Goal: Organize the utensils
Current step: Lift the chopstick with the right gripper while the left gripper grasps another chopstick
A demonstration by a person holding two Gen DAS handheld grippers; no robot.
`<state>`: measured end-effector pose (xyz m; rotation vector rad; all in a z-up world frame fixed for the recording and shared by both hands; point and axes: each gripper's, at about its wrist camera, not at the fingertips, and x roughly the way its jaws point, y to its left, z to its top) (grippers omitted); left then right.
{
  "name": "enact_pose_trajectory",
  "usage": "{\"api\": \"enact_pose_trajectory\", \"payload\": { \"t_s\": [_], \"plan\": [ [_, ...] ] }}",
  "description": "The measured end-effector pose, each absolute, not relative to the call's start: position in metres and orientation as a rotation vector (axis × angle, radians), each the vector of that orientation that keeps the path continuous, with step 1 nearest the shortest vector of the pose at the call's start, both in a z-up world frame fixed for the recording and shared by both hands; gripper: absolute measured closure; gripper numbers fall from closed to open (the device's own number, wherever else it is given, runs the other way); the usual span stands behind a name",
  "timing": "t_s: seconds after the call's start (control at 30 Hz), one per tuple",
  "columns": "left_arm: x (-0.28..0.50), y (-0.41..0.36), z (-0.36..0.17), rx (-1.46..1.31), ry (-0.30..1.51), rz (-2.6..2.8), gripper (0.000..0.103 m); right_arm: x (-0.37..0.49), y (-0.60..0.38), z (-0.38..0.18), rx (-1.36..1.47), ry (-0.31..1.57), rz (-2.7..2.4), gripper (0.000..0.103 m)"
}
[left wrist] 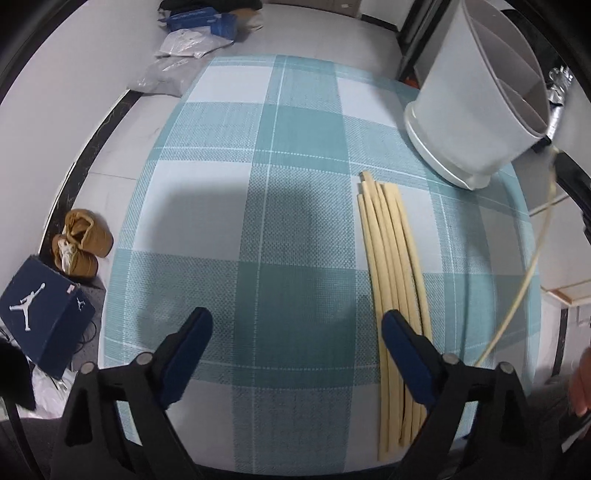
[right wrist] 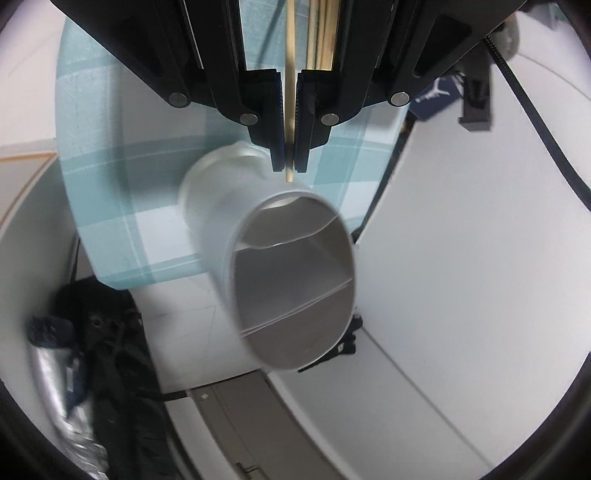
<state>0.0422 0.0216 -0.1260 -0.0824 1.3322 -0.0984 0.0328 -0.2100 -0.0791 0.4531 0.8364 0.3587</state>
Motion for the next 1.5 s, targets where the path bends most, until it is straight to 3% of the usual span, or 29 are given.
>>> {"api": "enact_pose_trajectory", "payload": {
  "t_s": [0.5, 0.63, 0.8, 0.87, 1.0, 1.03, 1.23, 1.5],
  "plan": [
    [0.046, 0.024, -0.12, 0.054, 1.3, -0.085, 0.013, -0.002, -0.244, -0.055, 0.46, 0.753, 0.355, 0.099],
    [0.053, 0.027, -0.114, 0.049, 1.293, -0.076, 0.017, -0.006, -0.247, -0.055, 0.454, 0.748, 0.338, 0.099],
    [0.062, 0.026, -0.109, 0.051, 1.284, -0.088, 0.053, -0.01, -0.247, -0.055, 0.456, 0.747, 0.337, 0.099],
    [0.069, 0.022, -0.109, 0.056, 1.283, -0.089, 0.06, -0.009, -0.245, -0.054, 0.455, 0.747, 0.338, 0.099],
    [0.069, 0.009, -0.117, 0.047, 1.281, -0.109, 0.095, -0.008, -0.241, -0.051, 0.44, 0.736, 0.342, 0.099],
    [0.07, 0.009, -0.117, 0.035, 1.283, -0.114, 0.099, -0.008, -0.239, -0.051, 0.432, 0.735, 0.343, 0.099],
    [0.083, -0.012, -0.13, -0.052, 1.226, -0.101, 0.101, -0.007, -0.232, -0.053, 0.392, 0.737, 0.339, 0.099],
    [0.047, -0.005, -0.071, -0.173, 1.005, -0.164, 0.101, -0.019, -0.222, -0.041, 0.316, 0.657, 0.334, 0.099]
  ]
}}
